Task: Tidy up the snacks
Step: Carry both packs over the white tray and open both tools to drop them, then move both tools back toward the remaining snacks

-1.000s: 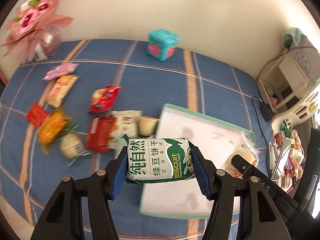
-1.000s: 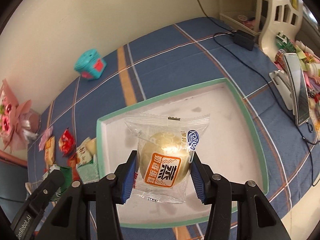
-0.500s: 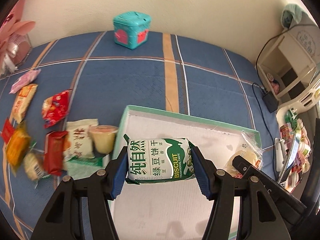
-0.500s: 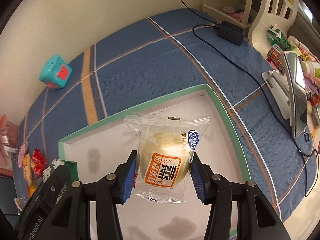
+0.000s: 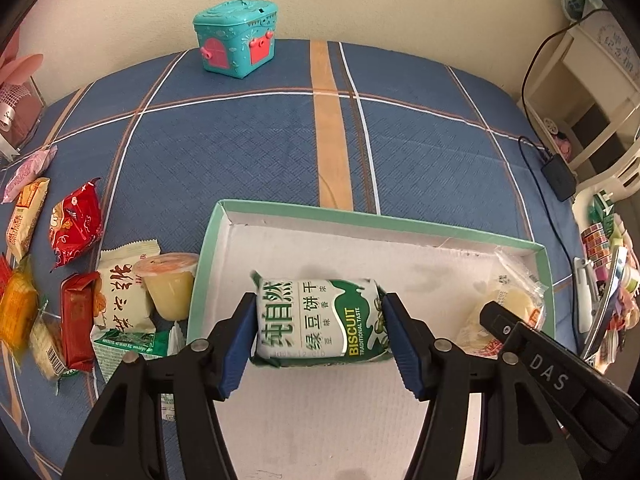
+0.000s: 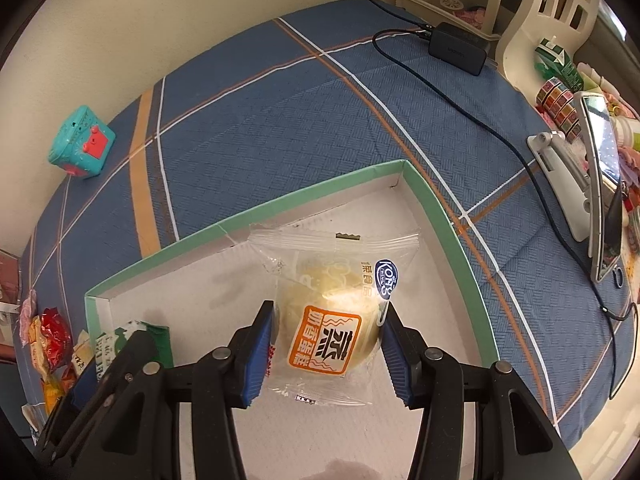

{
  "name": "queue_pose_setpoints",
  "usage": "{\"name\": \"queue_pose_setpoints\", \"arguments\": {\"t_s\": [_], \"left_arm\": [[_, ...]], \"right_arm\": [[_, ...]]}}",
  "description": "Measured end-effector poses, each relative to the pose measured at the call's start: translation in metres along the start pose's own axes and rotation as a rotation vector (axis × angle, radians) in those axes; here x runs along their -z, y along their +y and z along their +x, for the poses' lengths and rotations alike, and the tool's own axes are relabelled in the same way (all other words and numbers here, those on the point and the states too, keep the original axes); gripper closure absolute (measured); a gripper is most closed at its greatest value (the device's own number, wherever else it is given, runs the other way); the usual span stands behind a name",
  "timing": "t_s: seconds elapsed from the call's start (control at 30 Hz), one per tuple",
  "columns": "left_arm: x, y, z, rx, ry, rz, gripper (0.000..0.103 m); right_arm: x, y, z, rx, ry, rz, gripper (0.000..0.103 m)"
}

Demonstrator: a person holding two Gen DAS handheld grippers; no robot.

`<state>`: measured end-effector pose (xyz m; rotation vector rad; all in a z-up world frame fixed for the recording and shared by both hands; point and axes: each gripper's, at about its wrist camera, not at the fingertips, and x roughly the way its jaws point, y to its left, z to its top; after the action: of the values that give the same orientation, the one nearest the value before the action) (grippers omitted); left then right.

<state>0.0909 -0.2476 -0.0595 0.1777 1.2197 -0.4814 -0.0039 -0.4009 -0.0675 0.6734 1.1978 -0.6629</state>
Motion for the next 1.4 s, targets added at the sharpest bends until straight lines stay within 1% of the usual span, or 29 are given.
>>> {"name": "queue_pose_setpoints", "arguments": {"t_s": [0.07,0.1,0.13,0.23,0.3,0.33,0.37,0.4,0.53,0.6,0.63,0.67,0.7,0.73,0.8,0.87,1.07,1.27,1.4], "left_arm": [[-0.001,0.000,-0.003,0.001,-0.011,0.004,0.038],[-0.002,0.000,-0.005,0.001,-0.016,0.005,0.032],[-0.003,0.001,-0.007,0.002,-0.019,0.004,0.029],[-0.004,0.005,-0.013,-0.006,-0.016,-0.007,0.029],[-0.003,0.007,-0.017,-0.012,-0.016,-0.014,0.027],[-0.003,0.008,-0.020,-0.019,-0.016,-0.016,0.025],[-0.002,0.008,-0.024,-0.025,-0.017,-0.016,0.022],[-0.001,0.009,-0.029,-0.033,-0.023,-0.017,0.019],[-0.001,0.015,-0.044,-0.052,-0.048,-0.026,0.018],[-0.002,0.020,-0.048,-0.074,-0.062,-0.032,0.018],[-0.001,0.023,-0.051,-0.087,-0.070,-0.034,0.017],[-0.001,0.026,-0.053,-0.099,-0.079,-0.037,0.016],[0.000,0.030,-0.055,-0.110,-0.085,-0.041,0.009],[0.002,0.034,-0.057,-0.120,-0.094,-0.048,0.006],[0.004,0.041,-0.062,-0.127,-0.112,-0.060,0.006],[0.008,0.046,-0.067,-0.131,-0.128,-0.070,0.006],[0.022,0.059,-0.078,-0.156,-0.165,-0.072,0.006],[0.035,0.074,-0.084,-0.153,-0.158,-0.089,0.006],[0.041,0.086,-0.086,-0.141,-0.151,-0.130,0.006]], "right_arm": [[0.001,0.002,0.000,0.007,0.006,-0.006,0.049],[0.000,0.003,0.001,0.008,0.008,-0.007,0.049],[0.000,0.003,0.001,0.008,0.010,-0.007,0.049],[-0.001,0.005,0.001,0.007,0.018,-0.009,0.047],[-0.001,0.005,-0.003,0.004,0.010,-0.010,0.041],[-0.002,0.005,-0.006,0.002,0.005,-0.011,0.035],[-0.002,0.005,-0.008,-0.001,-0.001,-0.010,0.032],[-0.002,0.005,-0.010,-0.006,-0.005,-0.010,0.031],[-0.001,0.005,-0.018,-0.009,-0.016,-0.008,0.025],[0.002,0.004,-0.023,-0.010,-0.022,-0.008,0.020],[0.003,0.003,-0.025,-0.008,-0.025,-0.006,0.014],[0.006,0.004,-0.029,-0.009,-0.031,-0.004,0.010],[0.008,0.003,-0.031,-0.010,-0.035,-0.002,0.009],[0.010,0.002,-0.034,-0.013,-0.039,-0.001,0.008],[0.014,0.002,-0.037,-0.016,-0.042,-0.004,0.006],[0.019,0.002,-0.040,-0.020,-0.050,-0.018,0.001],[0.032,0.010,-0.047,-0.027,-0.060,-0.050,0.000],[0.046,0.021,-0.053,-0.060,-0.053,-0.101,0.000],[0.057,0.030,-0.056,-0.103,-0.055,-0.123,0.000]]}}
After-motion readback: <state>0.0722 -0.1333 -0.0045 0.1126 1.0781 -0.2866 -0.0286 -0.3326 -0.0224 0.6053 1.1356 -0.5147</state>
